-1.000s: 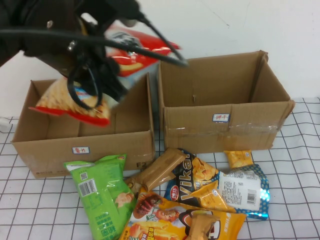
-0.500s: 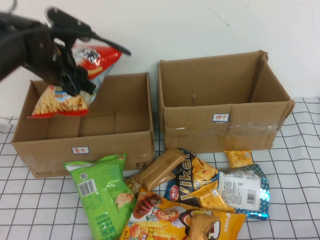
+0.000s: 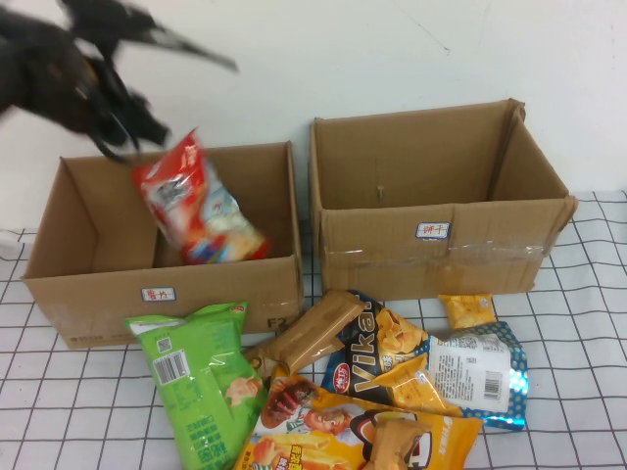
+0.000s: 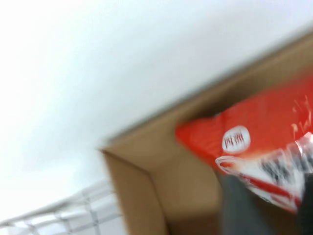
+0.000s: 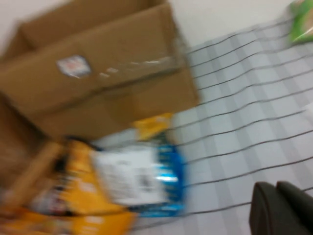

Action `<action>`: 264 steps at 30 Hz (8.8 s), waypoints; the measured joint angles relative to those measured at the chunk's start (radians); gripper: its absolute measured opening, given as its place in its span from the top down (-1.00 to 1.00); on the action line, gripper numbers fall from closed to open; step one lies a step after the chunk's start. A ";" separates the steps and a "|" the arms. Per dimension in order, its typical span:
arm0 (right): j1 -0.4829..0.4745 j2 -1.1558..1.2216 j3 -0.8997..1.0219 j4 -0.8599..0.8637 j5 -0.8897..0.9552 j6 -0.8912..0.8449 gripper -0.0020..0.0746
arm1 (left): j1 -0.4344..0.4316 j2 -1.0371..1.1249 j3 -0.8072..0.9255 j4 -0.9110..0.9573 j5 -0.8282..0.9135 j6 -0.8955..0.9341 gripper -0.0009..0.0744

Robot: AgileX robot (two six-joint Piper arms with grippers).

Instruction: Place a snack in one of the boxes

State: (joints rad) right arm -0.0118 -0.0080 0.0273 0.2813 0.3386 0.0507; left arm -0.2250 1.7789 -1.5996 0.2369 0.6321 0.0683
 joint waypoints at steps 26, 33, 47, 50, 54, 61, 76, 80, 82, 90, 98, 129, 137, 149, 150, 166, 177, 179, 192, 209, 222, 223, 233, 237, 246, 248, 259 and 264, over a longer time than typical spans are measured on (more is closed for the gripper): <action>0.000 0.020 -0.109 0.467 0.046 -0.383 0.95 | 0.000 -1.280 0.854 -0.166 -0.050 -0.116 0.98; 0.000 0.267 -0.354 0.467 0.235 -0.764 0.95 | 0.000 -1.489 0.998 -0.222 -0.043 -0.132 0.98; 0.219 0.865 -0.850 0.454 0.685 -1.254 0.95 | 0.000 -1.528 1.038 -0.244 0.053 -0.136 0.98; 0.308 0.989 -0.922 0.343 0.689 -1.218 0.95 | 0.000 -1.528 1.038 -0.244 0.053 -0.136 0.98; 0.409 1.147 -0.994 0.186 0.660 -1.120 0.95 | 0.000 -1.528 1.038 -0.245 0.053 -0.136 0.98; 0.547 1.396 -1.106 0.008 0.630 -0.973 0.95 | 0.000 -1.528 1.038 -0.245 0.053 -0.134 0.98; 0.740 1.761 -1.313 -0.095 0.661 -0.835 0.27 | 0.000 -1.528 1.038 -0.231 0.053 -0.132 0.98; 0.765 1.817 -1.315 -0.111 0.625 -0.837 -0.37 | 0.000 -1.528 1.038 -0.226 0.053 -0.128 0.98; 0.768 1.843 -1.315 -0.111 0.614 -0.835 -0.65 | 0.000 -1.528 1.038 -0.220 0.053 -0.127 0.98; 0.768 1.923 -1.315 -0.114 0.514 -0.809 -0.85 | 0.000 -1.528 1.038 -0.204 0.053 -0.124 0.98; 0.768 2.003 -1.316 -0.160 0.442 -0.758 -0.86 | 0.000 -1.528 1.038 -0.202 0.053 -0.123 0.98; 0.745 1.797 -1.486 -0.597 0.477 -0.336 0.31 | 0.000 -1.528 1.038 -0.202 0.053 -0.121 0.98; 0.548 1.806 -1.523 -0.800 0.138 -0.024 0.31 | 0.000 -1.528 1.038 -0.202 0.093 -0.118 0.98; 0.360 1.998 -1.628 -0.786 -0.076 0.199 -0.30 | 0.000 -1.528 1.038 -0.202 0.103 -0.118 0.98; 0.359 2.003 -1.634 -0.781 -0.068 0.203 -0.35 | 0.000 -1.528 1.038 -0.202 0.103 -0.118 0.98; 0.359 1.833 -1.650 -0.578 0.301 -0.129 0.87 | 0.000 -1.528 1.038 -0.202 0.105 -0.118 0.98; 0.380 1.848 -1.654 0.032 0.778 -0.824 0.95 | 0.000 -1.528 1.038 -0.202 0.105 -0.118 0.98; 0.402 1.876 -1.654 0.057 0.791 -0.822 0.95 | 0.000 -1.528 1.038 -0.202 0.105 -0.118 0.98; 0.470 2.122 -1.654 0.031 0.786 -0.651 0.86 | 0.000 -1.528 1.038 -0.204 0.105 -0.118 0.98; 0.470 2.265 -1.654 0.026 0.642 -0.581 -0.40 | 0.000 -1.528 1.038 -0.204 0.105 -0.118 0.98; 0.517 2.316 -1.654 0.030 0.617 -0.551 -0.26 | 0.000 -1.528 1.038 -0.204 0.105 -0.118 0.98; 0.519 2.316 -1.654 0.028 0.615 -0.551 -0.18 | 0.000 -1.528 1.038 -0.204 0.105 -0.118 0.98; 0.513 2.267 -1.654 0.009 0.682 -0.543 0.40 | 0.000 -1.528 1.038 -0.204 0.105 -0.118 0.98; 0.495 2.135 -1.654 0.003 0.703 -0.560 0.40 | 0.000 -1.528 1.038 -0.204 0.105 -0.118 0.98; 0.452 1.837 -1.654 -0.083 0.440 -0.596 0.40 | 0.000 -1.528 1.038 -0.204 0.105 -0.118 0.98; 0.430 1.824 -1.654 -0.092 0.340 -0.596 0.40 | 0.000 -1.528 1.038 -0.204 0.105 -0.118 0.98; 0.351 1.952 -1.654 -0.090 -0.003 -0.596 -0.32 | 0.000 -1.528 1.038 -0.204 0.105 -0.117 0.98; 0.347 1.959 -1.650 -0.063 0.072 -0.596 -0.39 | 0.000 -1.528 1.038 -0.204 0.105 -0.117 0.98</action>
State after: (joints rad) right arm 0.3354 1.9505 -1.6231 0.2187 0.4110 -0.5456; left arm -0.2250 0.2504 -0.5619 0.0331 0.7368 -0.0484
